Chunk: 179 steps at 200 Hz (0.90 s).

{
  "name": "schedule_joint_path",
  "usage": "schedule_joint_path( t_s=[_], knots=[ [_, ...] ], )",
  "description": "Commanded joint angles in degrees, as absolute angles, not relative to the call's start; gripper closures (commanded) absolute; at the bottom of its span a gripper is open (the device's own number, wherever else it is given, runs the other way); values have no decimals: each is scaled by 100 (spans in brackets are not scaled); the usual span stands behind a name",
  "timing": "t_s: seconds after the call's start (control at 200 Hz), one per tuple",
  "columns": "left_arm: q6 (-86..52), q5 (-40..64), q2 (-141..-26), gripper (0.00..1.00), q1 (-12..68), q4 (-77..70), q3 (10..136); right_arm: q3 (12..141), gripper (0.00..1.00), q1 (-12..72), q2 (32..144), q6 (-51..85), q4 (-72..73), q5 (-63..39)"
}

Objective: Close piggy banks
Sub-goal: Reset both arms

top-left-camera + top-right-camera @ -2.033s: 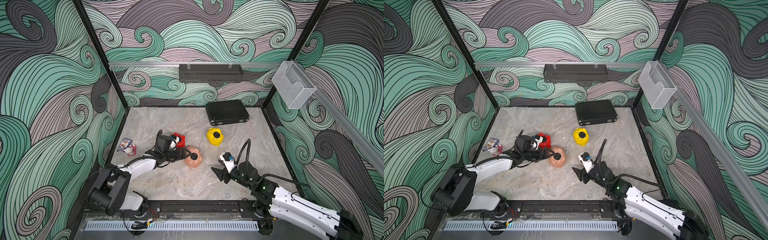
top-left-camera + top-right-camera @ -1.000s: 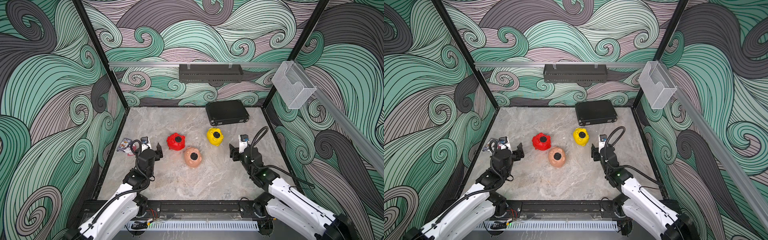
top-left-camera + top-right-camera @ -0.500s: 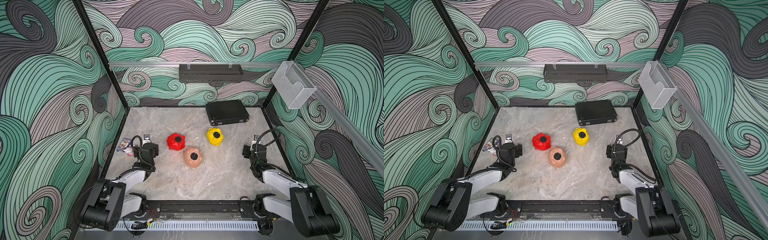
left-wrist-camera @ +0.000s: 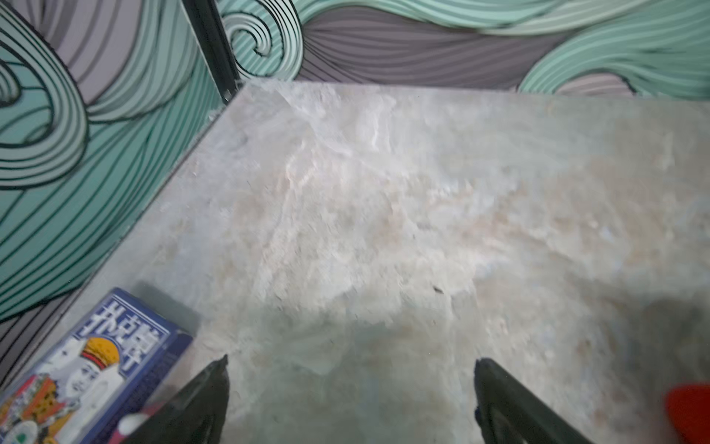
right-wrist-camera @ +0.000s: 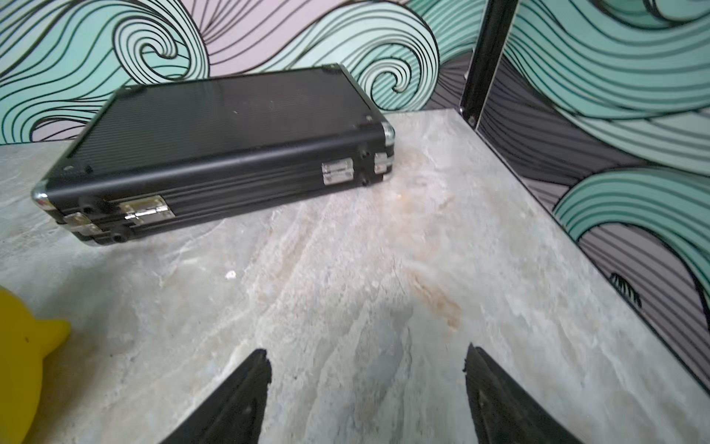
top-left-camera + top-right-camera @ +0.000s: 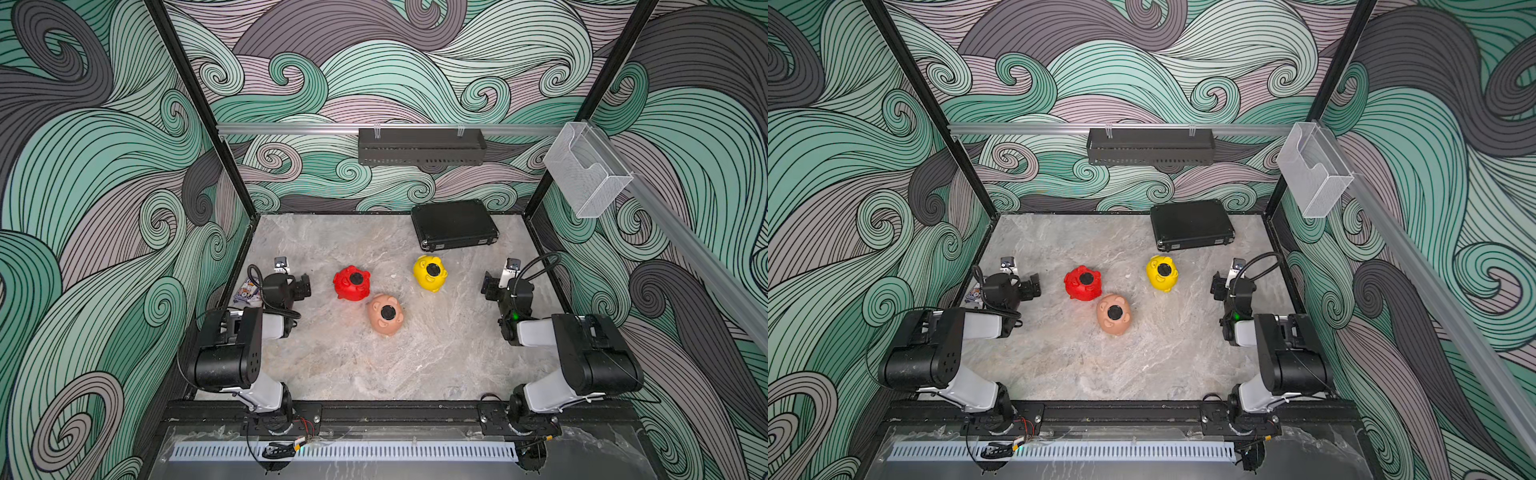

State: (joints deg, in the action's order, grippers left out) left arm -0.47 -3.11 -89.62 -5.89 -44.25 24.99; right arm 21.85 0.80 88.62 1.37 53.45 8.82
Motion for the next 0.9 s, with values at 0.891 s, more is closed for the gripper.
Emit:
schedule_joint_path(
  t_s=[0.891],
  knots=[
    [-160,273,-8754,1,-553,-3654,2803,2267,1,185,8802,-90,4955,583]
  ],
)
